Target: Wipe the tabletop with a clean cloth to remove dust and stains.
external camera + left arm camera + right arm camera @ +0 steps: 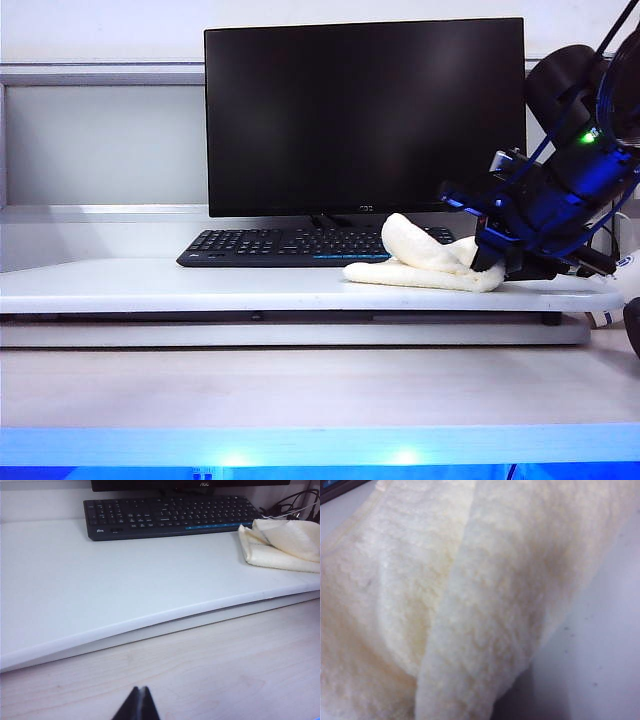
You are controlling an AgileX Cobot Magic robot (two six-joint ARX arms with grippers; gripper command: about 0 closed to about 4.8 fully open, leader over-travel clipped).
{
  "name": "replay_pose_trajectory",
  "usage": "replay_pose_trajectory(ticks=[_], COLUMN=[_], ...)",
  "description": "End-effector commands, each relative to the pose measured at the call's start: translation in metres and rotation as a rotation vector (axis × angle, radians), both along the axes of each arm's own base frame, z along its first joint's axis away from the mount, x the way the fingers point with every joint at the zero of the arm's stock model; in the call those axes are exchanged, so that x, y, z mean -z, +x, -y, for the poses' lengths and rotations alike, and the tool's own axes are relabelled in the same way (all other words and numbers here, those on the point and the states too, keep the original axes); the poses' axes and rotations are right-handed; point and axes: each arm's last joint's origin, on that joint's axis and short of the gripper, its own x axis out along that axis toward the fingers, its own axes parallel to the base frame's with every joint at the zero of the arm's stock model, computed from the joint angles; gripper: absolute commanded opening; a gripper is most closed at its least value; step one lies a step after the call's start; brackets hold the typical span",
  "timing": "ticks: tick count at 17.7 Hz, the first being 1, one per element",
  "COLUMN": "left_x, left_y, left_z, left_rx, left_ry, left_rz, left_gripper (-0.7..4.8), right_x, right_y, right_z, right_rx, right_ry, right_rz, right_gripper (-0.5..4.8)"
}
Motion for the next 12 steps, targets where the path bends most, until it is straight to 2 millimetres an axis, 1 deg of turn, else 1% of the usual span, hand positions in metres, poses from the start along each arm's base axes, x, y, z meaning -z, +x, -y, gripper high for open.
replay_pose_trajectory(ticks=[1, 3, 4, 6, 8, 12], left_x=[0.002, 0.002, 0.002, 0.002, 0.002, 0.002], left_y=[0.000, 0.000, 0.000, 0.000, 0.000, 0.000], left_z=[0.000, 0.000, 0.000, 0.000, 0.000, 0.000], left_rx=[0.013, 0.013, 0.013, 0.013, 0.013, 0.013], left_ry=[-0.004, -0.004, -0.004, -0.004, -0.004, -0.004], left_rz=[-0.021, -0.021, -0.021, -0.020, -0.021, -0.021], left_gripper=[-0.06, -0.06, -0.06, -0.06, -0.06, -0.06], right_x=[0.028, 0.024, 0.022, 0.018, 0.020, 0.026], right_y=[-0.015, -0.013, -0.011, -0.001, 0.012, 0.029], right_z=[0.001, -0.013, -0.023, -0.052, -0.090, -0.165], right_rx=[0.007, -0.031, -0.059, -0.128, -0.208, -0.326], right_ry=[-0.084, -0.086, -0.085, -0.088, -0.100, -0.081], right_rz=[-0.201, -0.182, -0.171, -0.159, -0.174, -0.187], right_gripper=[-0.06, -0.06, -0.06, -0.05, -0.06, -0.05])
